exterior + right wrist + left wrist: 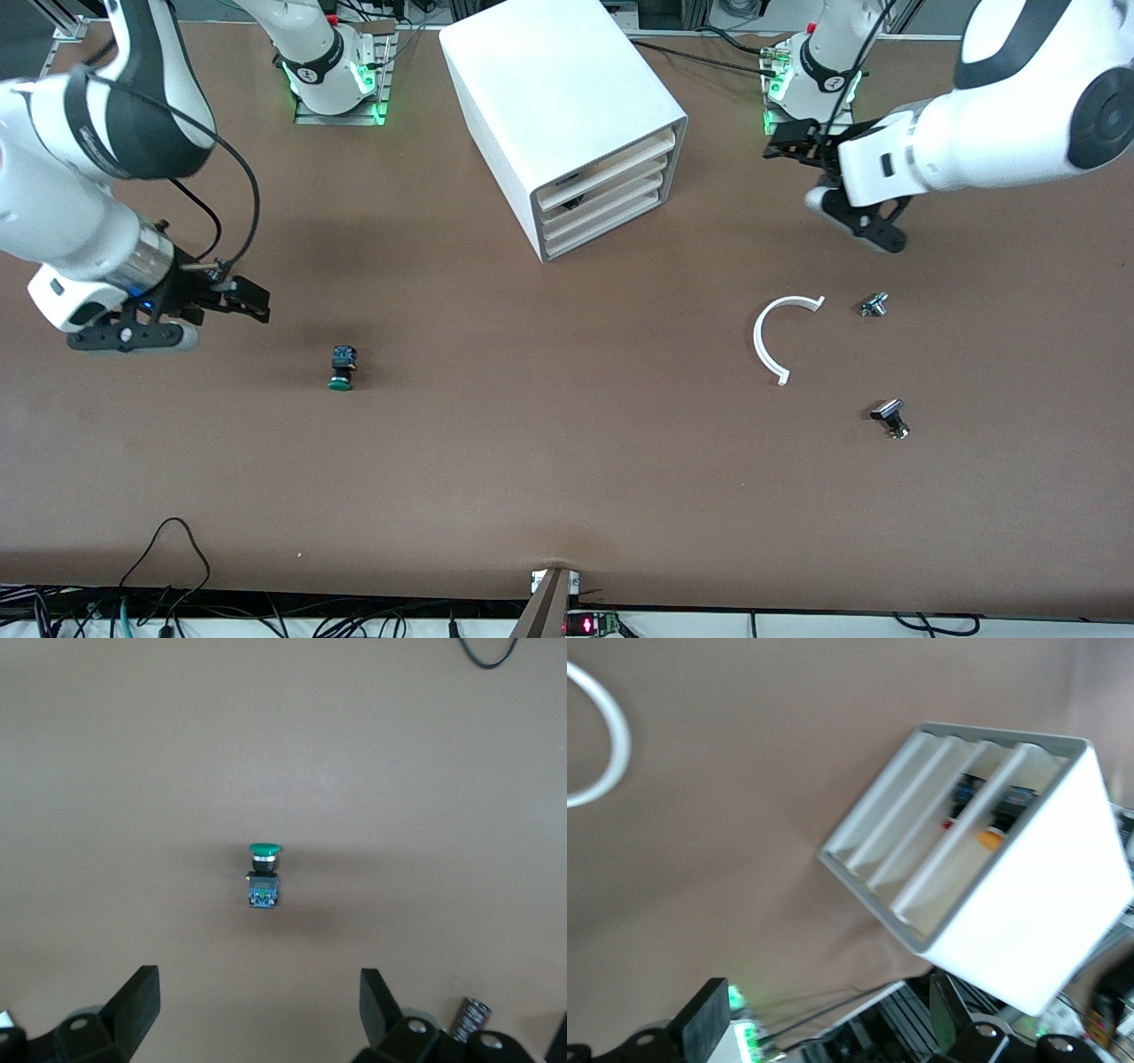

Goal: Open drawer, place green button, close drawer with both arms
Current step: 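Lower the right gripper onto the green button while the left gripper reaches the drawer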

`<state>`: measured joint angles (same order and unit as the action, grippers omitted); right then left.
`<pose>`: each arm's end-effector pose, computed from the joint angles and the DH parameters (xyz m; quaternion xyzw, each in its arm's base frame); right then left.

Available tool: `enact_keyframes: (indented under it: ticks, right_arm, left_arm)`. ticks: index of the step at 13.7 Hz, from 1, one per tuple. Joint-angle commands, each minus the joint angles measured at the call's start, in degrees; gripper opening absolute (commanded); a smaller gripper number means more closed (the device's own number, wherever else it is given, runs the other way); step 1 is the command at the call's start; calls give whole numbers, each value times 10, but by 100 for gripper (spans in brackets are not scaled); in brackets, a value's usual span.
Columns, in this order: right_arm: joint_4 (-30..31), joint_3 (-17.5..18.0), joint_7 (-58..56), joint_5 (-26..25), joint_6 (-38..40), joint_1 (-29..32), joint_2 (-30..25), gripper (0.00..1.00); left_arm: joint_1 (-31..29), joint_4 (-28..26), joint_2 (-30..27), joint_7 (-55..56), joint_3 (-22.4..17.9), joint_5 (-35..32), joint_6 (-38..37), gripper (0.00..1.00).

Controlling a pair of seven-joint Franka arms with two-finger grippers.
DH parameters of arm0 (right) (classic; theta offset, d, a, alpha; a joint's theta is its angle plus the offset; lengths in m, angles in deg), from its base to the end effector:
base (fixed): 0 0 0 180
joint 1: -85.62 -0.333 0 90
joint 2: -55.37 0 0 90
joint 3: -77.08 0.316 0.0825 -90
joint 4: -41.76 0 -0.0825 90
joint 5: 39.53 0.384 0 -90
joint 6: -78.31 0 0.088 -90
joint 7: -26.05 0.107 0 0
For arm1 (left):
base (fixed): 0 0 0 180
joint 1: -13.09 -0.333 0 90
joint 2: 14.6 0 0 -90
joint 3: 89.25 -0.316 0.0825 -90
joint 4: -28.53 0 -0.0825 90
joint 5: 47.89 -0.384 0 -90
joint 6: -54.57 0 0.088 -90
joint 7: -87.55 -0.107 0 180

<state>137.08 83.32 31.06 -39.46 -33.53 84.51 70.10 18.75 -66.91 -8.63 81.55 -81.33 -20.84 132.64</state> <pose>0.6357 0.0762 0.4602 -0.9996 -0.0182 -0.0147 0.0160 0.5209 -0.1801 0.5250 0.9363 -0.1638 -0.2116 0.2273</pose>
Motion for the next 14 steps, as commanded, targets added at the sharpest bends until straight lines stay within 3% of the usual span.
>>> enact_keyframes:
  ticks: [1, 4, 7, 11, 14]
  right_arm:
    - [1, 7, 5, 11, -22, -6, 32, 100]
    - [19, 10, -2, 10, -47, -12, 67, 100]
    - [76, 10, -18, 4, -122, -21, 75, 100]
    - [119, 10, -40, 1, -202, -21, 102, 100]
    - [136, 8, -44, -1, -252, -21, 125, 100]
  left_arm:
    - [-3, 10, 66, -46, -1, 69, -12, 99]
    - [-9, 8, 143, -187, -2, 152, 29, 99]
    - [-8, -13, 192, -260, -2, 230, 84, 99]
    - [-5, -134, 199, -398, -1, 304, 189, 99]
    - [7, -234, 224, -585, 8, 419, 271, 96]
